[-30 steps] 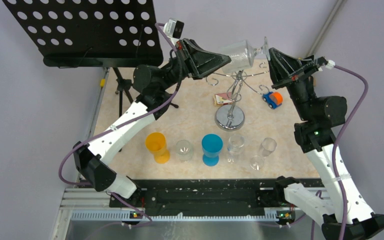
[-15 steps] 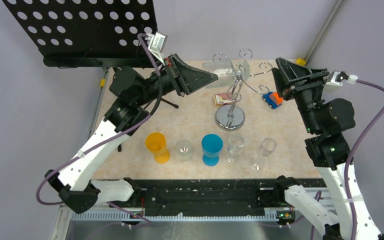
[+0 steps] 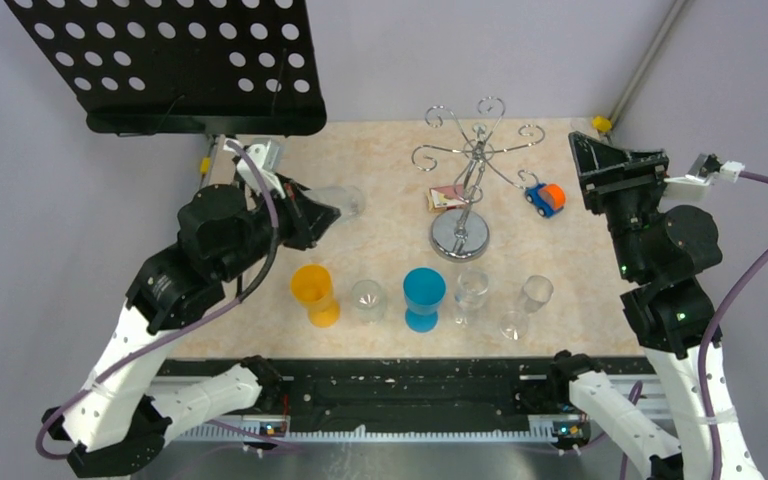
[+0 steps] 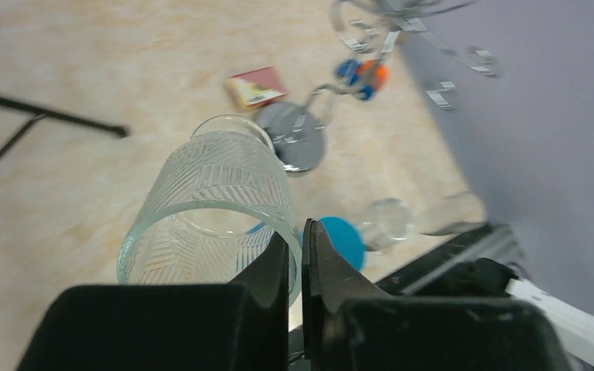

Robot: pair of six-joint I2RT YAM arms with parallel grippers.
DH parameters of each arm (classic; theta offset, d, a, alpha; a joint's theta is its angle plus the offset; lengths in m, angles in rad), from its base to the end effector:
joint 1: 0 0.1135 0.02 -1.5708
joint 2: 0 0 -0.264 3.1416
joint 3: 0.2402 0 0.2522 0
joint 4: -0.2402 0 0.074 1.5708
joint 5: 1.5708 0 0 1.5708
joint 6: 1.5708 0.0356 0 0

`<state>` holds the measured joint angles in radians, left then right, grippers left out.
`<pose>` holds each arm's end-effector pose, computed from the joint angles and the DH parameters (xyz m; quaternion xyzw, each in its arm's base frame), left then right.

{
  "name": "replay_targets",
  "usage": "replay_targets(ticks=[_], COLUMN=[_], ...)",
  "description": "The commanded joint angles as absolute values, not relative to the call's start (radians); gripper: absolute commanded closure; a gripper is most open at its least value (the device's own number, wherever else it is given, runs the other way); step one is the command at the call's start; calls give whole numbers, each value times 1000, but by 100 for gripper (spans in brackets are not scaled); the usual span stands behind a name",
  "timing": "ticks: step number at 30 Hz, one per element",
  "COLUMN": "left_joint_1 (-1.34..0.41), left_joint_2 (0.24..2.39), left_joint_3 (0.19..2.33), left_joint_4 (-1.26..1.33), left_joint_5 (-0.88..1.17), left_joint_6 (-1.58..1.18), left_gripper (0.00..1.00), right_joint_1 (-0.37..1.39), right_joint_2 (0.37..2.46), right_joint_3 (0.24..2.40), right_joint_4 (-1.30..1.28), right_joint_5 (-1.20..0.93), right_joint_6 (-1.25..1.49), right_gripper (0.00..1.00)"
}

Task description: Take the wine glass off the wine glass rack

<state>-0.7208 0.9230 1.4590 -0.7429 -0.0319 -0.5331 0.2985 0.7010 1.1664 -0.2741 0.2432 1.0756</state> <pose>0.1119 -0.0968 0.4782 0.0627 0.7738 -0.3597 0.5176 0.1142 0.0262 0.4680 0.3259 0.5491 0.4260 0.6409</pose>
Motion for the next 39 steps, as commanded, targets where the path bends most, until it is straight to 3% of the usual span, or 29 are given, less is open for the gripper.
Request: replay_targets(ticks=[1, 8, 16, 24, 31, 39], left_joint_1=[-721, -720, -702, -542, -326, -237], left_joint_2=[875, 820, 793, 796, 832, 913], left_joint_3=[1465, 1338, 1101, 979, 901, 832], left_joint_4=[-948, -1138, -1173, -1073, -955, -879], left_joint_5=[-405, -738, -747, -621, -392, -251], left_joint_6=[-470, -607, -885, -842, -736, -693], left_gripper=[100, 100, 100, 100, 100, 100], right_joint_1=[300, 301, 300, 300, 300, 301], right_joint_2=[698, 704, 701, 694, 683, 665], right_joint_3=[1213, 1198, 1188, 1179, 1175, 1173], right_joint_4=[-285, -288, -297, -314, -329, -349], right_joint_5=[290, 285, 303, 311, 322, 345], right_joint_6=[998, 993, 988, 987, 988, 987], right_gripper=[46, 46, 46, 46, 46, 46])
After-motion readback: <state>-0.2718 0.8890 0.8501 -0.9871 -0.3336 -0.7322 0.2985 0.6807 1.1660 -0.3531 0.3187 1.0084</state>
